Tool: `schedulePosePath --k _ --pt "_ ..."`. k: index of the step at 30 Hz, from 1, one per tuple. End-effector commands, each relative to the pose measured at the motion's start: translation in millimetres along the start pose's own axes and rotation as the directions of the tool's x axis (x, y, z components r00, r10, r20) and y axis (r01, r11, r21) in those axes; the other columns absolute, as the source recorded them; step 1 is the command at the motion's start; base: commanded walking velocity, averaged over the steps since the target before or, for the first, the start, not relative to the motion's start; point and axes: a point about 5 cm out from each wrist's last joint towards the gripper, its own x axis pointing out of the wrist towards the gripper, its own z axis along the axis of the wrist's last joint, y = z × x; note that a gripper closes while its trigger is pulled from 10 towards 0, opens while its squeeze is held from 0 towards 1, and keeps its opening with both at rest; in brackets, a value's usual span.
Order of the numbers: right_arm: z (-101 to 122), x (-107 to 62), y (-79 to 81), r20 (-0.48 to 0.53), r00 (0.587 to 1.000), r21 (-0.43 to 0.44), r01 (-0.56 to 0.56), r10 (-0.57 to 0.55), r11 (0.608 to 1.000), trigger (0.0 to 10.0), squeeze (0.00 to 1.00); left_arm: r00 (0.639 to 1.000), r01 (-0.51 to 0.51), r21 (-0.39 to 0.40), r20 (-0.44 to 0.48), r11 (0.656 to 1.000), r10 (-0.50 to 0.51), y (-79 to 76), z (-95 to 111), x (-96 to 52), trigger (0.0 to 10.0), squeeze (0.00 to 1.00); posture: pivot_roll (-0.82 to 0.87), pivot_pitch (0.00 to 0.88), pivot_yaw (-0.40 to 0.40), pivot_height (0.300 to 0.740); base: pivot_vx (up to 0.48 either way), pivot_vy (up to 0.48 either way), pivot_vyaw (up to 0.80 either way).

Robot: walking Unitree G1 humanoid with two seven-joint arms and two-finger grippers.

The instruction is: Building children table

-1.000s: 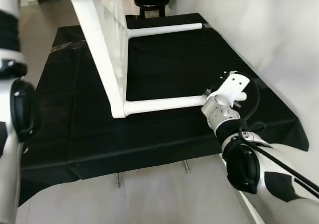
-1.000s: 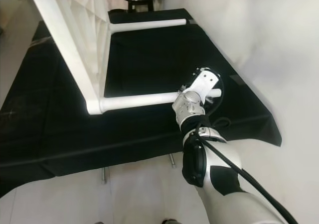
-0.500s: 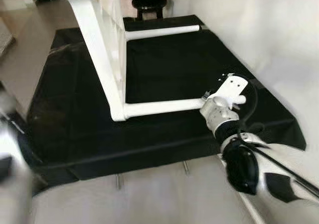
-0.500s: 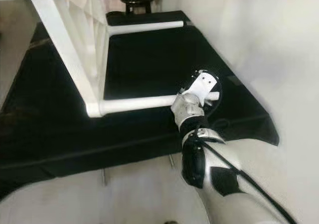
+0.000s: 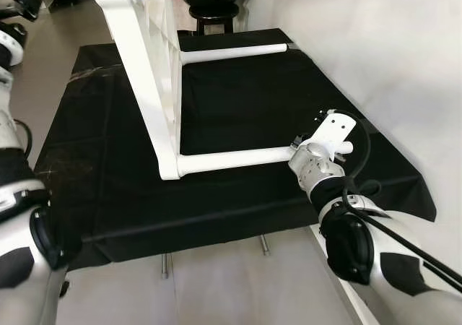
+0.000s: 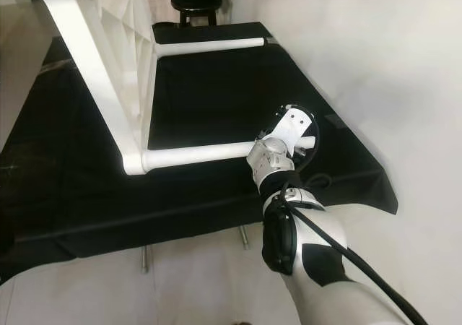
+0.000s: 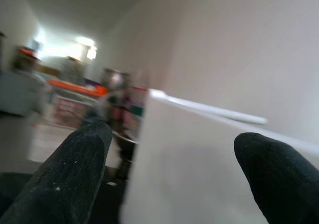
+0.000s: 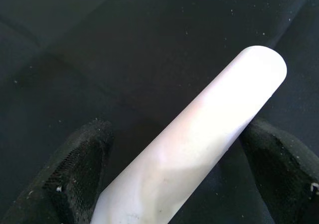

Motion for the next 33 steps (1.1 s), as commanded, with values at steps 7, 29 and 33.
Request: schedulePosePath --k 7,29,33 --pt "-1.1 -1.6 2.3 -0.011 1.000 -0.017 0.008 -0.008 1.000 10.0 1.00 0.990 0.096 -0.080 -0.092 0.992 -0.103 -19.6 -16.3 14.0 10.0 0.00 0.01 0.089 -0.049 0.740 0.000 0.000 0.00" --pt "72.6 -12.0 7.2 0.108 0.991 -0.384 0.115 -0.079 0.916 10.0 0.89 0.984 0.159 -0.058 -0.073 0.986 -0.163 -21.5 1.9 25.2 10.0 0.00 -0.04 0.133 -0.098 0.740 0.000 0.000 0.00" --pt "82.2 -16.0 15.4 0.219 0.976 -0.568 0.114 0.016 0.815 10.0 0.00 0.982 0.175 -0.061 -0.064 0.983 -0.179 -25.3 3.0 26.7 10.0 0.00 -0.04 0.132 -0.102 0.740 0.000 0.000 0.00"
